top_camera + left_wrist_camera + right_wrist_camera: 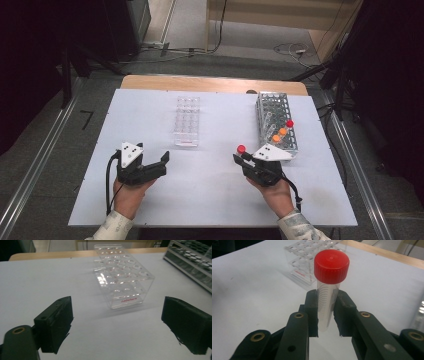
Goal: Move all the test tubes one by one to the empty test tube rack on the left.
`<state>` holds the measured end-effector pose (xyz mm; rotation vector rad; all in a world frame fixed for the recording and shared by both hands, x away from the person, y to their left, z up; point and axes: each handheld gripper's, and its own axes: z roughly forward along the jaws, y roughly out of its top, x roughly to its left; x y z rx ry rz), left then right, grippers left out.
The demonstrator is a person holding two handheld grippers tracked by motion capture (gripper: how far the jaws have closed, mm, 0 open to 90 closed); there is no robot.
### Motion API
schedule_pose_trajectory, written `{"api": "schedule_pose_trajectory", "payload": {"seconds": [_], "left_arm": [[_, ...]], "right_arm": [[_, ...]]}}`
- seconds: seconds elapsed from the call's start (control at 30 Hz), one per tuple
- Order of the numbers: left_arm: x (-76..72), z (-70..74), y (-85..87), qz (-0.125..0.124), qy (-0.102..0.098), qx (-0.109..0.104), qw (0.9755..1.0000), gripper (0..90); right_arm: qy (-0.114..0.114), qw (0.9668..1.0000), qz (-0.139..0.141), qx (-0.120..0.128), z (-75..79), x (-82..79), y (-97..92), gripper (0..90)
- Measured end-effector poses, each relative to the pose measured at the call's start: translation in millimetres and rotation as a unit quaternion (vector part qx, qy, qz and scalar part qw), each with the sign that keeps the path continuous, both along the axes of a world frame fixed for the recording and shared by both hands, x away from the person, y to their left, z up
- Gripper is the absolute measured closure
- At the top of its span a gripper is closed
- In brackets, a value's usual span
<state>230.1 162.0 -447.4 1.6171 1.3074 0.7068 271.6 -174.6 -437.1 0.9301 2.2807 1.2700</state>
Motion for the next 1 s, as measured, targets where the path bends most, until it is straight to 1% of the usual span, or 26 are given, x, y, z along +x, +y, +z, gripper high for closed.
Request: {"api": "schedule_pose_trajectory", "payload": {"seconds": [0.07, 0.2, 0.3, 0.4, 0.43, 0.47, 0.57, 0.67, 0.8, 0.93, 1.0], "left_arm": [[0.2, 4.8, -5.4, -0.012, -0.002, -0.007, 0.9999, 13.0], [-1.3, 16.9, -16.1, -0.034, -0.012, -0.019, 0.9992, 17.2], [-0.7, 21.9, -24.9, -0.049, -0.014, -0.017, 0.9986, 19.6], [0.2, 26.1, -33.0, -0.068, -0.011, -0.018, 0.9975, 21.7], [0.2, 26.1, -33.0, -0.068, -0.011, -0.018, 0.9975, 23.0], [0.3, 29.5, -39.0, -0.082, -0.014, -0.019, 0.9964, 24.5], [-0.1, 35.6, -48.6, -0.104, -0.017, -0.016, 0.9943, 28.4], [0.4, 40.5, -56.8, -0.119, -0.021, -0.015, 0.9926, 32.2], [3.0, 41.5, -64.4, -0.136, -0.021, -0.014, 0.9905, 39.1], [2.9, 40.6, -69.9, -0.153, -0.023, -0.008, 0.988, 52.0], [3.3, 40.0, -71.6, -0.159, -0.021, -0.004, 0.9871, 55.8]], "right_arm": [[0.0, 1.0, 0.01, -0.001, 0.4, 0.9, 9.3, 71.8], [-0.002, 0.9996, 0.028, -0.001, 2.0, 2.5, 26.6, 71.8], [-0.002, 0.9993, 0.038, 0.0, 2.5, 4.2, 37.4, 71.7], [-0.001, 0.9987, 0.05, -0.002, 3.0, 4.8, 49.1, 71.8], [-0.002, 0.9985, 0.055, -0.002, 3.7, 4.9, 52.7, 71.7], [0.0, 0.9984, 0.057, -0.001, 4.4, 4.6, 56.6, 71.8], [0.0, 0.9977, 0.067, -0.004, 5.6, 4.0, 67.0, 71.7], [-0.001, 0.997, 0.077, -0.011, 4.3, 4.6, 75.2, 71.7], [0.004, 0.9965, 0.083, -0.015, 1.7, 5.2, 82.7, 71.7], [0.006, 0.9961, 0.086, -0.015, 1.0, 4.2, 87.4, 71.7], [0.006, 0.996, 0.088, -0.013, 1.2, 3.8, 88.5, 71.7]]}}
